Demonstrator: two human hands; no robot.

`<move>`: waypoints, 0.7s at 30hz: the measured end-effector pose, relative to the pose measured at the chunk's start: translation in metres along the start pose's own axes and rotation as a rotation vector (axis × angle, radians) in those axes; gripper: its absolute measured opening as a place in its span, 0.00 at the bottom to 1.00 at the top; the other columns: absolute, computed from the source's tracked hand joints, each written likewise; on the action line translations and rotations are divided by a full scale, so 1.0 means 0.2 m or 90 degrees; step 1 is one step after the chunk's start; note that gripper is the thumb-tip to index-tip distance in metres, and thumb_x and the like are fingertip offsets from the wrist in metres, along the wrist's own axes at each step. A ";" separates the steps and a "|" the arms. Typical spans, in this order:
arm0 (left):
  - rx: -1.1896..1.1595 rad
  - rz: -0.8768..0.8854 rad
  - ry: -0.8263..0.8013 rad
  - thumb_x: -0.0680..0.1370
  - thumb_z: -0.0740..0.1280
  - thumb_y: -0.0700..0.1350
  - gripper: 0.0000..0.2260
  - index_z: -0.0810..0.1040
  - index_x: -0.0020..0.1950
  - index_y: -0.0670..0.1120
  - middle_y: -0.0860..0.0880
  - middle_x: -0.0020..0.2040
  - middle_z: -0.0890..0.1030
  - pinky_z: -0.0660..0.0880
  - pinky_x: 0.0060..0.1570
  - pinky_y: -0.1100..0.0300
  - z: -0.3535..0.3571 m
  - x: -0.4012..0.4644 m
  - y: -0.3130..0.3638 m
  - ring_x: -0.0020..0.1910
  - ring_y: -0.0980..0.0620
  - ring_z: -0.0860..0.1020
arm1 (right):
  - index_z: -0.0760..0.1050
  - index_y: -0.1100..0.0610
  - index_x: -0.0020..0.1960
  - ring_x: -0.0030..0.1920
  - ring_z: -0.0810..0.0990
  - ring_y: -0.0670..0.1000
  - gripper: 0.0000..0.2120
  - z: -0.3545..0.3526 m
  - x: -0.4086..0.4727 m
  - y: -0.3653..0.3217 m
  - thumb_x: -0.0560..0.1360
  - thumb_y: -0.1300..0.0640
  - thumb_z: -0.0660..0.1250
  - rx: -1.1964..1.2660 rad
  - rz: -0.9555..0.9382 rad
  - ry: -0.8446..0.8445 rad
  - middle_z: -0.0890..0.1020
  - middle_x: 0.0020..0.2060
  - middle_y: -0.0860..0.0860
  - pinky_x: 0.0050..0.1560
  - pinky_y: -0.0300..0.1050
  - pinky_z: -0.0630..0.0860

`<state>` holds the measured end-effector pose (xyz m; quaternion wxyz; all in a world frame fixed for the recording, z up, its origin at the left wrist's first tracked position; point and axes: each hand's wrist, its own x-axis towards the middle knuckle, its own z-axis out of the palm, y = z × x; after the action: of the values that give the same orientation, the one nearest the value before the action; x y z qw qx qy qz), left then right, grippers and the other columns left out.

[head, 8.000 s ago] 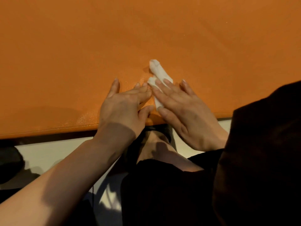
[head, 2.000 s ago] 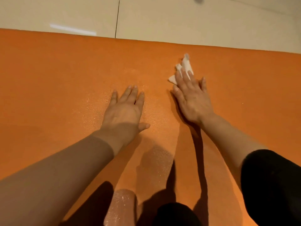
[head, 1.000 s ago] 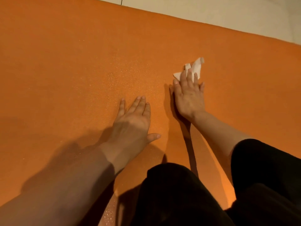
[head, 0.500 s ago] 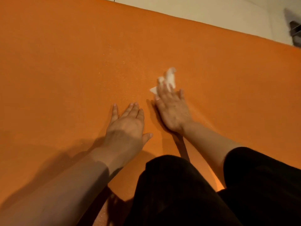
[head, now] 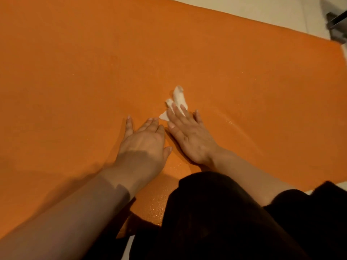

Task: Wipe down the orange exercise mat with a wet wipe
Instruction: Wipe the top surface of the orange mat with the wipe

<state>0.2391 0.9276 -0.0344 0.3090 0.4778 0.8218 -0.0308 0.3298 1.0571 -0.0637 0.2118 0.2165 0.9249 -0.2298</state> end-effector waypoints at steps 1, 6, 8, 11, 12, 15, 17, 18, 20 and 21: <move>0.000 0.001 0.000 0.82 0.50 0.59 0.30 0.50 0.79 0.45 0.48 0.80 0.48 0.35 0.72 0.42 0.01 -0.01 0.01 0.78 0.53 0.46 | 0.42 0.48 0.79 0.76 0.35 0.42 0.27 0.01 -0.03 0.01 0.82 0.42 0.39 -0.004 -0.020 -0.006 0.40 0.77 0.43 0.74 0.49 0.29; 0.020 -0.009 -0.018 0.82 0.49 0.60 0.30 0.48 0.79 0.47 0.49 0.80 0.46 0.34 0.72 0.42 0.02 -0.05 0.01 0.78 0.54 0.45 | 0.41 0.47 0.79 0.76 0.36 0.43 0.26 -0.01 -0.17 0.17 0.82 0.42 0.38 -0.018 0.108 0.005 0.41 0.78 0.44 0.74 0.49 0.29; 0.016 -0.016 -0.013 0.81 0.50 0.60 0.30 0.48 0.79 0.47 0.49 0.80 0.46 0.35 0.72 0.42 0.03 -0.07 0.03 0.78 0.54 0.45 | 0.42 0.48 0.79 0.77 0.37 0.44 0.27 -0.01 -0.18 0.13 0.82 0.41 0.37 -0.022 0.130 0.011 0.41 0.78 0.44 0.74 0.49 0.28; -0.006 -0.014 -0.003 0.81 0.51 0.60 0.30 0.48 0.79 0.47 0.50 0.80 0.46 0.36 0.73 0.42 0.03 -0.11 0.05 0.78 0.55 0.45 | 0.44 0.48 0.79 0.77 0.38 0.43 0.31 0.02 -0.22 -0.02 0.79 0.36 0.35 -0.009 0.008 -0.002 0.42 0.78 0.43 0.74 0.49 0.28; -0.019 -0.005 0.003 0.82 0.50 0.59 0.30 0.47 0.79 0.47 0.50 0.80 0.46 0.35 0.73 0.42 0.04 -0.13 0.05 0.78 0.55 0.44 | 0.44 0.48 0.79 0.77 0.37 0.42 0.33 0.04 -0.25 -0.04 0.77 0.36 0.33 -0.007 -0.030 -0.006 0.42 0.77 0.42 0.74 0.49 0.28; -0.014 0.006 0.007 0.82 0.49 0.60 0.30 0.45 0.79 0.48 0.50 0.80 0.44 0.35 0.74 0.43 0.04 -0.19 0.03 0.78 0.55 0.42 | 0.45 0.46 0.79 0.75 0.36 0.37 0.33 0.05 -0.37 0.05 0.78 0.35 0.33 0.028 -0.004 0.018 0.42 0.77 0.40 0.74 0.48 0.28; -0.008 0.008 0.006 0.82 0.49 0.59 0.31 0.44 0.79 0.47 0.49 0.80 0.43 0.36 0.74 0.42 0.04 -0.23 0.03 0.78 0.55 0.42 | 0.45 0.45 0.79 0.75 0.37 0.36 0.31 0.05 -0.44 0.13 0.79 0.35 0.34 0.028 0.080 0.046 0.44 0.77 0.40 0.73 0.46 0.27; -0.010 0.008 0.004 0.82 0.50 0.59 0.31 0.44 0.79 0.47 0.49 0.80 0.43 0.36 0.74 0.42 0.04 -0.25 0.03 0.78 0.55 0.42 | 0.46 0.45 0.79 0.75 0.38 0.37 0.32 0.06 -0.46 0.14 0.78 0.34 0.34 0.024 0.109 0.055 0.45 0.78 0.40 0.72 0.43 0.26; -0.010 0.003 -0.006 0.82 0.50 0.58 0.30 0.44 0.79 0.47 0.49 0.80 0.43 0.35 0.74 0.43 0.05 -0.28 0.05 0.78 0.55 0.42 | 0.48 0.46 0.79 0.76 0.40 0.39 0.37 0.07 -0.46 0.09 0.74 0.33 0.32 0.045 0.124 0.086 0.47 0.78 0.42 0.70 0.39 0.25; -0.020 0.004 -0.006 0.82 0.50 0.57 0.30 0.45 0.79 0.47 0.49 0.80 0.43 0.35 0.74 0.43 0.06 -0.29 0.07 0.78 0.56 0.42 | 0.49 0.48 0.79 0.77 0.41 0.41 0.39 0.07 -0.46 0.02 0.73 0.33 0.31 0.055 0.100 0.085 0.48 0.78 0.43 0.70 0.39 0.25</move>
<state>0.2759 0.8866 -0.0094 0.3205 0.4753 0.8192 -0.0193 0.4113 1.0251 -0.0308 0.1572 0.3121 0.9065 -0.2371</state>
